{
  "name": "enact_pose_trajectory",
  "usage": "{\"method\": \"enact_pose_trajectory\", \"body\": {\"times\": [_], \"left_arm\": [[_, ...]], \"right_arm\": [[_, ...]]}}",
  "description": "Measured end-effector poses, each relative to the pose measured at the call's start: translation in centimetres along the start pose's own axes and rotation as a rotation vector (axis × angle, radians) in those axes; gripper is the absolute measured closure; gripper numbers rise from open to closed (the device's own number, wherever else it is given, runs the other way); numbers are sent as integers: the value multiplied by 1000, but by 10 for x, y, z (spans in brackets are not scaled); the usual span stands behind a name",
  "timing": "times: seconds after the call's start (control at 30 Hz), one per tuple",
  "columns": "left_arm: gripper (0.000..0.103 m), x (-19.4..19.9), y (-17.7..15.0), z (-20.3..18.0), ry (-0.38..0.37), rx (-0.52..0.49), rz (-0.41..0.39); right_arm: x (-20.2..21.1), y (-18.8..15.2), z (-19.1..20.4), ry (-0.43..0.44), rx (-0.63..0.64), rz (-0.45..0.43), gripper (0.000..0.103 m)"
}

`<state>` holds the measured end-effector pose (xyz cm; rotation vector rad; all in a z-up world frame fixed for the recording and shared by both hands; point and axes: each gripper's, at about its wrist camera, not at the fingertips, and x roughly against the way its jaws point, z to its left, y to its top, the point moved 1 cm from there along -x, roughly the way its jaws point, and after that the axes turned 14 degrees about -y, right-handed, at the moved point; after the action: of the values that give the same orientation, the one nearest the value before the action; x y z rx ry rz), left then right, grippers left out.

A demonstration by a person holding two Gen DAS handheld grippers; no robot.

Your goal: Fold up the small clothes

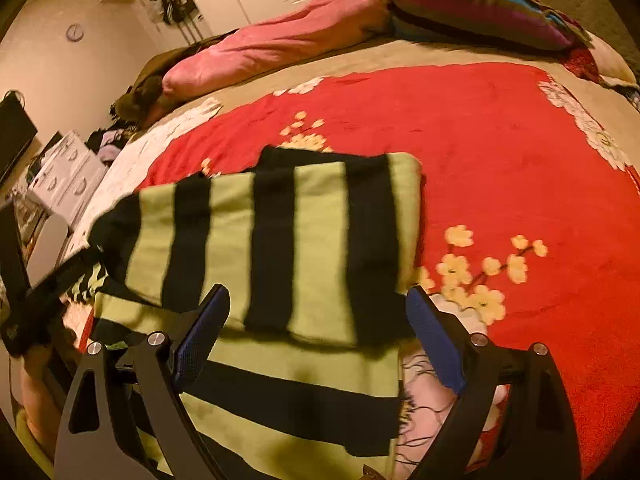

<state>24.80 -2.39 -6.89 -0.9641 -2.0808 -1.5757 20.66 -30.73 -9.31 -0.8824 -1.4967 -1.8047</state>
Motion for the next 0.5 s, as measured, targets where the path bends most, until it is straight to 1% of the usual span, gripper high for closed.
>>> {"method": "enact_pose_trajectory", "body": {"times": [0.1, 0.2, 0.3, 0.33, 0.4, 0.47, 0.5], "left_arm": [[74, -2, -1, 17, 43, -2, 13], [71, -8, -5, 29, 42, 31, 47], [65, -14, -9, 33, 64, 27, 67], [62, -14, -10, 34, 72, 26, 68], [60, -13, -10, 38, 76, 31, 67], [56, -12, -10, 41, 80, 36, 67], [54, -10, -10, 42, 95, 35, 64]], "right_arm": [[-3, -2, 9, 7, 22, 10, 14], [-6, -3, 17, 4, 48, 8, 14], [-7, -4, 21, 0, 62, 8, 14], [-7, -4, 22, 1, 65, 7, 14], [-6, -5, 24, -1, 71, 6, 14], [-7, -5, 26, -1, 75, 5, 14], [-7, -5, 26, 1, 76, 7, 14]]}}
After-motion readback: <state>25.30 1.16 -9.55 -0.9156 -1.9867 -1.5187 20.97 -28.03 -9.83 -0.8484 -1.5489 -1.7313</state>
